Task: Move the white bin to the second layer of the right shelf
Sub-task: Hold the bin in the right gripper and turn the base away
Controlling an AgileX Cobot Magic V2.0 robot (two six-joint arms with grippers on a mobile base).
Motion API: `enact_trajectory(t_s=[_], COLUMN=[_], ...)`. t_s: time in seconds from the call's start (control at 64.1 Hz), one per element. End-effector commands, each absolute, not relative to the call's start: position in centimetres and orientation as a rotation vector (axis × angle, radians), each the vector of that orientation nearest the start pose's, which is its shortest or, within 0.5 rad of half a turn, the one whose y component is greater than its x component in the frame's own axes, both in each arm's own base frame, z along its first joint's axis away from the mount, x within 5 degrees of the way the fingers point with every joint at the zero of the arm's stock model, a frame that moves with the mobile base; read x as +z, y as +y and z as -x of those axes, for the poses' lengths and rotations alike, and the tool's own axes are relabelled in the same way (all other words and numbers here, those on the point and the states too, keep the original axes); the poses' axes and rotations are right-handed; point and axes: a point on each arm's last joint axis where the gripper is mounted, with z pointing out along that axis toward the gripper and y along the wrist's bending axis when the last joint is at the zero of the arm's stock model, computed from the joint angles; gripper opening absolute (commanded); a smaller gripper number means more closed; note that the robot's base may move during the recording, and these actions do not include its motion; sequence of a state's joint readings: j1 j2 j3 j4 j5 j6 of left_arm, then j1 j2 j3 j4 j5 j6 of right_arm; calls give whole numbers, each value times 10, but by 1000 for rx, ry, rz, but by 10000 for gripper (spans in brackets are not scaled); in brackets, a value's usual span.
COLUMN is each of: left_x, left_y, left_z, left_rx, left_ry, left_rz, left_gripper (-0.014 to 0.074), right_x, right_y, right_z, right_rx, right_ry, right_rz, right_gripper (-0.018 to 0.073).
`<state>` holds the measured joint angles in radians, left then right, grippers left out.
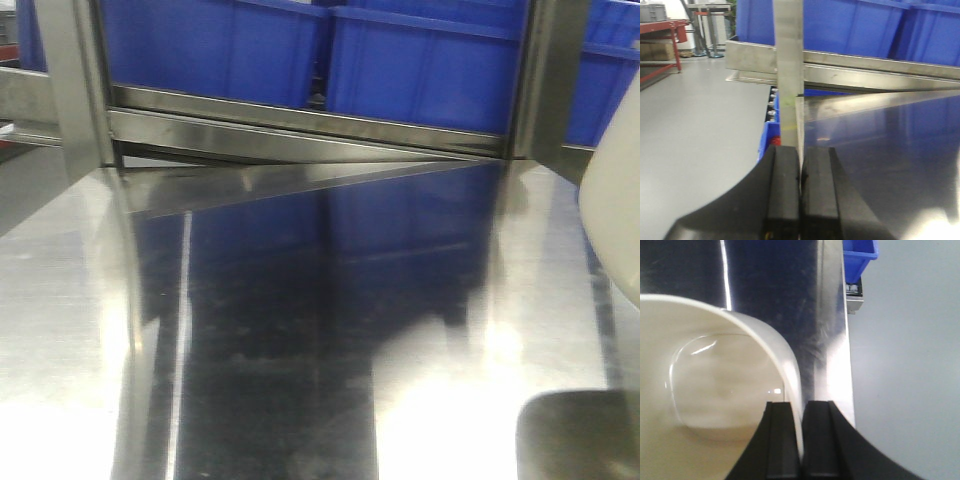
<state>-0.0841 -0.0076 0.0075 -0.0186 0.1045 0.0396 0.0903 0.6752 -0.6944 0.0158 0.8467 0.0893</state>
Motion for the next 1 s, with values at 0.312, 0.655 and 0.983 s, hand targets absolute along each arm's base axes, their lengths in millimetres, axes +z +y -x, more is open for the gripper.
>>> enact_trajectory(t_s=[0.312, 0.655, 0.983], left_x=[200, 200, 200], left_y=[-5, -5, -5], left_z=[-56, -56, -56], left_rx=[-61, -61, -61], left_ry=[1518, 1518, 1518], left_rz=[-71, -71, -71], left_gripper=[85, 85, 85], right_x=[331, 331, 331], right_y=[12, 12, 12], right_z=[-120, -120, -120], right_rx=[119, 119, 119], right_ry=[2210, 2210, 2210], right_rz=[-9, -9, -9], right_gripper=[55, 55, 55])
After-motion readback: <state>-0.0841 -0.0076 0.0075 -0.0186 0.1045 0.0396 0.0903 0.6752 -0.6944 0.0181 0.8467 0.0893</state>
